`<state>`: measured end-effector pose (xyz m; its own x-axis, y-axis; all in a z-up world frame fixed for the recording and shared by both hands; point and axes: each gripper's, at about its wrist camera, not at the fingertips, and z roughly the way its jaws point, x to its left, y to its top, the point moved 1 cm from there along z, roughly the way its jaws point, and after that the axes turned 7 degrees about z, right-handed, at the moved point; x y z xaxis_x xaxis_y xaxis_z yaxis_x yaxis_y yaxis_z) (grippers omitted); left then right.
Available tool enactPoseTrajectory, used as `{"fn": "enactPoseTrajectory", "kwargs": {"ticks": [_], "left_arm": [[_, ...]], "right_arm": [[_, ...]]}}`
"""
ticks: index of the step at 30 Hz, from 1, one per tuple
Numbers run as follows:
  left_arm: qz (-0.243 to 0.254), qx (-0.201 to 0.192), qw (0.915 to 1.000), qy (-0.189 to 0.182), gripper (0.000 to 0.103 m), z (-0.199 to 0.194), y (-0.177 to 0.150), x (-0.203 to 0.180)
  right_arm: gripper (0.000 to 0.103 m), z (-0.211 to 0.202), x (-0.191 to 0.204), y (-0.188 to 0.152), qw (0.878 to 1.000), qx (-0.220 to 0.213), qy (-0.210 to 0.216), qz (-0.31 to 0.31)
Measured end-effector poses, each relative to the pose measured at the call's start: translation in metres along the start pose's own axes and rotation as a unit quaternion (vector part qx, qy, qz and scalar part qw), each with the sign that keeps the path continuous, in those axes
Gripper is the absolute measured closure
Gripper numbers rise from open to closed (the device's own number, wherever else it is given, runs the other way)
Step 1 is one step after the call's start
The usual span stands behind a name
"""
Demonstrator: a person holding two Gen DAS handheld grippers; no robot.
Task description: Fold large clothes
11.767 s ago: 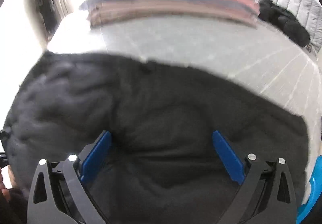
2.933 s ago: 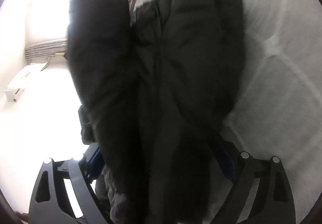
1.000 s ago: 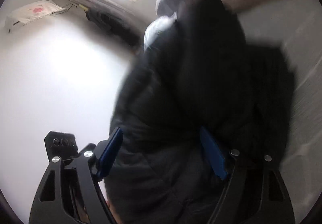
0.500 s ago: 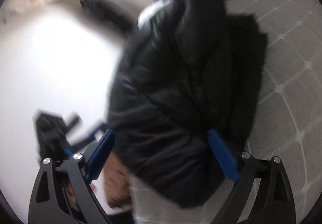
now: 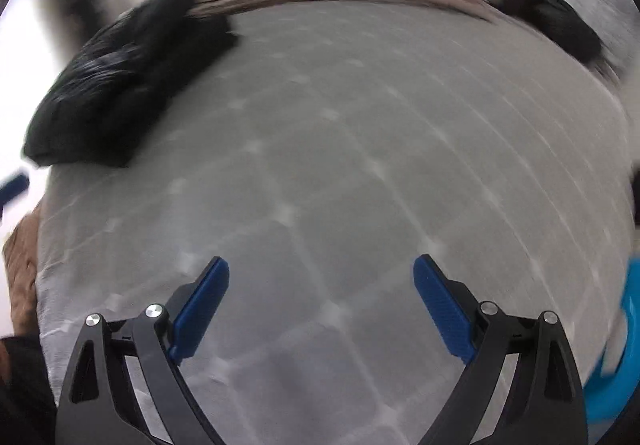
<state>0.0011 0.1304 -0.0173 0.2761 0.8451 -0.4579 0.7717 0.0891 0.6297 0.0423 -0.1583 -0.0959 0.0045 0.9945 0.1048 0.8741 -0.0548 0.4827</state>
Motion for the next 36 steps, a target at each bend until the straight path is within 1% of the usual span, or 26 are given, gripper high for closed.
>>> {"fn": "enactPoseTrajectory", "kwargs": {"ticks": [1,2,4,5,6,8,12,14,15,16,19,21,23,24,25,26,28,30,31,32,34,36], "left_arm": [[0.008,0.011,0.9999,0.004,0.021,0.012,-0.008,-0.011],[0.013,0.02,0.9997,0.01,0.021,0.024,-0.016,-0.021],[0.016,0.032,0.9991,0.024,0.021,0.04,-0.024,-0.028],[0.017,0.035,0.9985,0.039,0.021,0.046,-0.029,-0.031],[0.013,0.037,0.9978,0.054,0.021,0.052,-0.032,-0.032],[-0.003,0.044,0.9967,0.068,0.021,0.061,-0.038,-0.03],[-0.019,0.045,0.9937,0.101,0.021,0.069,-0.039,-0.016],[-0.034,0.056,0.9922,0.106,0.021,0.073,-0.041,-0.006],[-0.034,0.055,0.9921,0.107,0.021,0.075,-0.044,-0.007],[-0.028,0.056,0.9918,0.112,0.02,0.076,-0.045,-0.008],[0.014,0.068,0.989,0.131,0.013,0.086,-0.047,-0.019],[0.031,0.072,0.9871,0.139,0.012,0.088,-0.047,-0.023],[0.026,0.071,0.9884,0.131,0.012,0.086,-0.046,-0.022],[0.015,0.066,0.9916,0.111,0.012,0.081,-0.044,-0.019],[0.004,0.058,0.9935,0.098,0.012,0.075,-0.042,-0.016],[0.0,0.053,0.9932,0.103,0.012,0.071,-0.04,-0.012],[-0.003,0.057,0.9899,0.13,0.012,0.073,-0.041,-0.004],[-0.014,0.062,0.9904,0.123,0.011,0.077,-0.043,0.004],[-0.01,0.058,0.9913,0.118,0.008,0.077,-0.044,0.003],[-0.003,0.058,0.9909,0.122,0.008,0.078,-0.044,0.001],[0.016,0.062,0.9877,0.142,0.008,0.085,-0.045,-0.006],[0.042,0.077,0.9813,0.171,0.008,0.093,-0.045,-0.014]], "right_arm": [[0.013,0.006,0.007,0.005,1.0,-0.006,-0.009,0.006],[0.013,0.002,0.011,0.006,1.0,-0.009,-0.017,0.008],[0.013,0.012,0.004,0.004,0.999,0.004,-0.019,0.031],[0.013,0.005,0.001,0.007,0.999,0.012,-0.019,0.04],[0.012,0.008,-0.003,0.007,0.999,0.013,-0.011,0.049],[0.007,0.007,0.001,0.006,0.999,0.008,-0.017,0.045],[0.007,0.012,0.002,0.005,0.999,0.003,-0.024,0.042],[0.007,0.013,0.002,0.003,0.999,0.0,-0.022,0.044],[0.007,0.009,-0.001,-0.001,0.999,-0.002,-0.024,0.043],[0.007,0.003,-0.001,-0.004,0.999,-0.004,-0.026,0.041],[0.007,0.002,0.0,-0.005,0.999,-0.004,-0.027,0.041],[0.007,0.002,0.001,-0.005,0.999,-0.004,-0.026,0.041],[0.007,0.002,0.001,-0.004,0.999,-0.002,-0.022,0.044],[0.007,0.002,0.002,-0.003,0.999,0.0,-0.018,0.046],[0.007,0.002,0.0,-0.002,0.999,0.002,-0.012,0.051],[0.007,0.003,-0.002,-0.001,0.999,0.002,-0.011,0.051],[0.007,0.003,0.002,-0.002,0.999,-0.003,-0.026,0.039],[0.007,0.002,0.004,-0.003,0.999,-0.005,-0.033,0.034],[0.007,0.002,0.003,-0.003,0.999,-0.006,-0.031,0.036],[0.007,0.002,0.002,-0.004,0.999,-0.006,-0.028,0.038],[0.007,0.002,0.003,-0.003,0.999,-0.006,-0.029,0.037],[0.007,0.003,0.003,-0.003,0.999,-0.006,-0.027,0.039]]}}
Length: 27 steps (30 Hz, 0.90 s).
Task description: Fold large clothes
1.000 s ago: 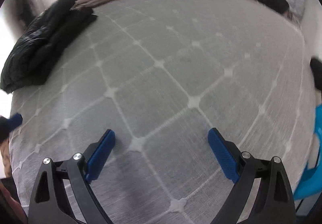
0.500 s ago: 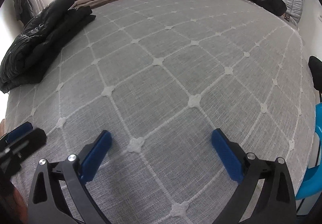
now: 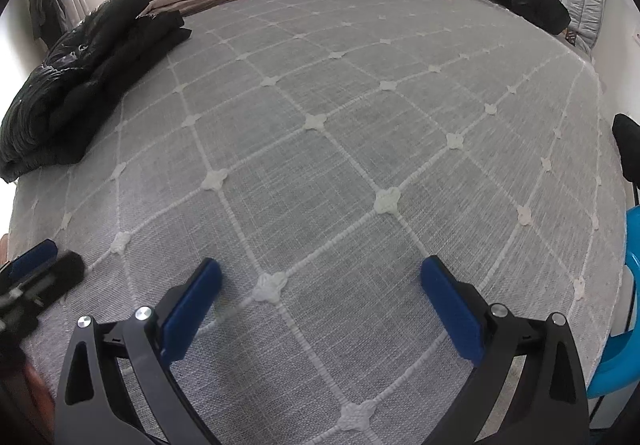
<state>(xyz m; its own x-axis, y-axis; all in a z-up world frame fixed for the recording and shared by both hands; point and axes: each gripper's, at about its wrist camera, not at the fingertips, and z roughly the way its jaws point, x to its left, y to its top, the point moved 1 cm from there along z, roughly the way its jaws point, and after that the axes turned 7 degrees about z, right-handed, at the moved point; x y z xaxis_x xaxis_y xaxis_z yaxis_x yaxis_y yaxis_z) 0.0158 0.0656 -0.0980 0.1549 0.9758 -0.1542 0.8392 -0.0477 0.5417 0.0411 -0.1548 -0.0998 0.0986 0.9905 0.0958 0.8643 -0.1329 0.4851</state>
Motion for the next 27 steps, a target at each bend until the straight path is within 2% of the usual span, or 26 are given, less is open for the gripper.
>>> {"fn": "enactPoseTrajectory", "kwargs": {"ticks": [2,4,5,9,14,22,24,27], "left_arm": [[0.043,0.025,0.9977,0.046,0.008,0.009,0.002,-0.015],[0.088,0.042,0.9909,0.092,0.007,0.016,0.002,-0.031],[0.093,0.039,0.9899,0.099,0.007,0.015,0.004,-0.033],[0.068,0.038,0.9947,0.068,0.007,0.015,0.006,-0.021],[0.076,0.04,0.9935,0.075,0.007,0.015,0.007,-0.019],[0.073,0.04,0.9943,0.067,0.007,0.017,0.008,-0.021],[0.065,0.029,0.9958,0.058,0.007,0.014,0.008,-0.018],[0.068,0.01,0.9944,0.081,0.008,0.007,0.007,-0.018]], "right_arm": [[0.007,0.001,-0.001,0.0,1.0,0.001,0.006,0.004],[0.007,0.001,-0.002,0.001,1.0,0.001,0.007,0.005],[0.007,0.001,-0.001,0.0,1.0,0.001,0.005,0.004],[0.007,0.0,-0.001,0.0,1.0,0.001,0.006,0.005],[0.007,0.0,-0.001,0.0,1.0,0.001,0.006,0.004],[0.007,-0.001,-0.003,0.0,1.0,-0.001,0.005,0.004],[0.007,0.0,-0.002,0.0,1.0,-0.001,0.005,0.004],[0.007,0.0,-0.001,-0.001,1.0,-0.002,0.004,0.003]]}}
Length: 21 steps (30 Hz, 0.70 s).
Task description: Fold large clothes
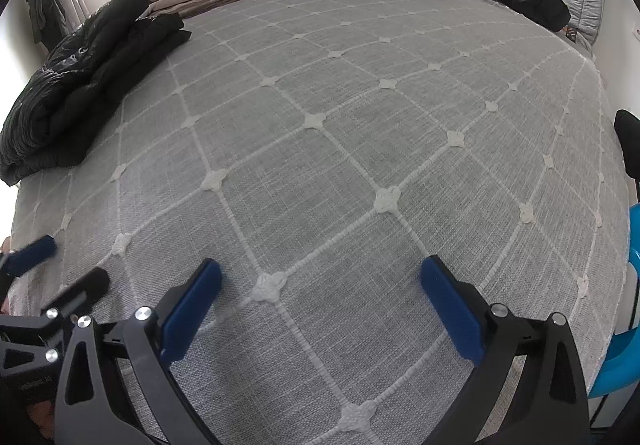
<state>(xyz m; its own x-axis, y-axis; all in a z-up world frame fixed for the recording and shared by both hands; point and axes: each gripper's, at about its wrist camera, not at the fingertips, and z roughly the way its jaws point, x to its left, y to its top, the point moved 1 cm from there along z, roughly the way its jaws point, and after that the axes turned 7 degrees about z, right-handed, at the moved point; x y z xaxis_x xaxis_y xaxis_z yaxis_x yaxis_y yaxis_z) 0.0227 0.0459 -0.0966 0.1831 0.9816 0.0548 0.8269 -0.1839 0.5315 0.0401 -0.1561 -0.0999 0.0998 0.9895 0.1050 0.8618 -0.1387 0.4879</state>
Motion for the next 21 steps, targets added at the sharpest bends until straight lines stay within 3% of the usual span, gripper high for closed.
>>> {"fn": "enactPoseTrajectory", "kwargs": {"ticks": [4,8,21], "left_arm": [[0.001,-0.017,0.9998,0.013,0.007,-0.008,-0.001,0.001],[-0.018,0.016,0.9997,-0.006,0.007,0.003,-0.002,0.008],[-0.015,0.017,0.9997,-0.001,0.007,0.004,-0.002,0.006]], "right_arm": [[0.007,0.0,0.0,0.0,1.0,0.0,0.001,0.0],[0.007,0.0,0.0,0.0,1.0,0.0,0.001,0.001],[0.007,0.0,0.0,0.0,1.0,0.0,0.001,0.001]]}}
